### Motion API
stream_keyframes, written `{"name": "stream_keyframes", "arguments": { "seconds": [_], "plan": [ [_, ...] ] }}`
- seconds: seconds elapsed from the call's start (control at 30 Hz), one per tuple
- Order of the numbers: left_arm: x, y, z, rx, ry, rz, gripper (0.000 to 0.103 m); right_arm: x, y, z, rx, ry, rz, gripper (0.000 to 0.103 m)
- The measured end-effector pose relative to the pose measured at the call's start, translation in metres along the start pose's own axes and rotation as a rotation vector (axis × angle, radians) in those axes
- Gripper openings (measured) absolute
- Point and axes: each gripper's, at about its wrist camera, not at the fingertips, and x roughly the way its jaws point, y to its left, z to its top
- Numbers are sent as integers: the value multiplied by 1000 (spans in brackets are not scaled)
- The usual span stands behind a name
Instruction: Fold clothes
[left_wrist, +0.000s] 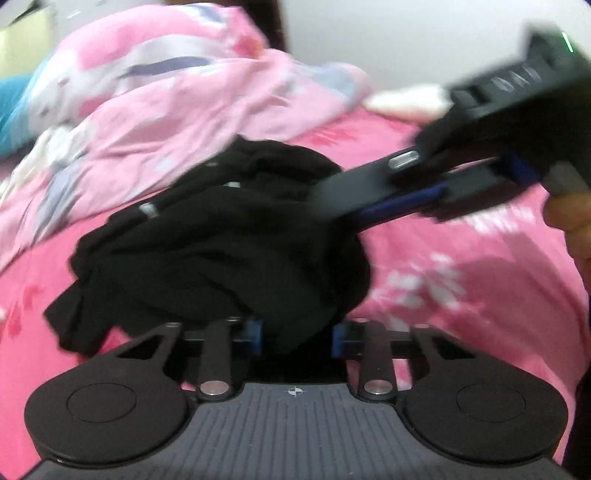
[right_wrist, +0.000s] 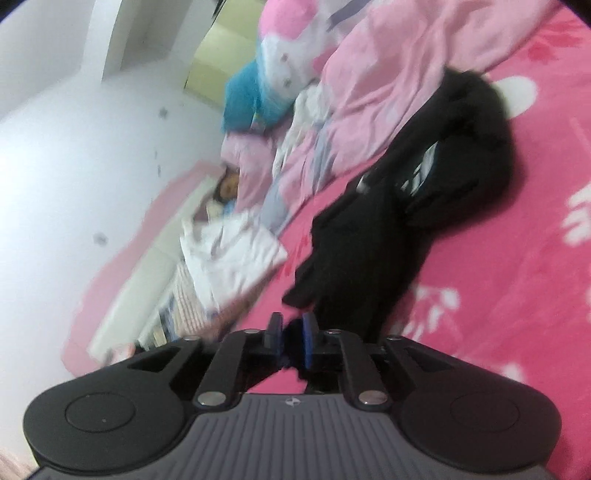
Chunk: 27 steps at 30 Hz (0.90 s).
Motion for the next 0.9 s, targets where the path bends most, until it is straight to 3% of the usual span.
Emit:
{"name": "stream_keyframes", "arguments": {
  "seconds": [0.07,0.2,0.3,0.37,0.47,0.57,0.7,0.9],
  "plan": [
    [-7,19,0,-100,-39,14,20,-5,-18,12,95,-55,-35,37],
    [-21,59,-8,-315,-86,25,19,19,-56,36,289,-66,-227,37],
    [-27,75,-17,-369,-91,60,19,40,-72,47,373,-100,-262,34],
    [-29,81,-21,-397,-84,57,19,52,-70,53,355,-128,-281,29],
    [-31,87,-26,-417,-78,46,19,61,-63,58,312,-123,-317,4],
    [-33,90,-26,-427,-82,12,21,49,-49,62,238,-146,-317,3],
    [-35,94,-27,-441,-96,-61,34,19,-17,91,112,-241,-325,3],
    [-25,90,-33,-427,-44,-85,35,-5,-11,141,47,-328,-413,3]
  ]
}}
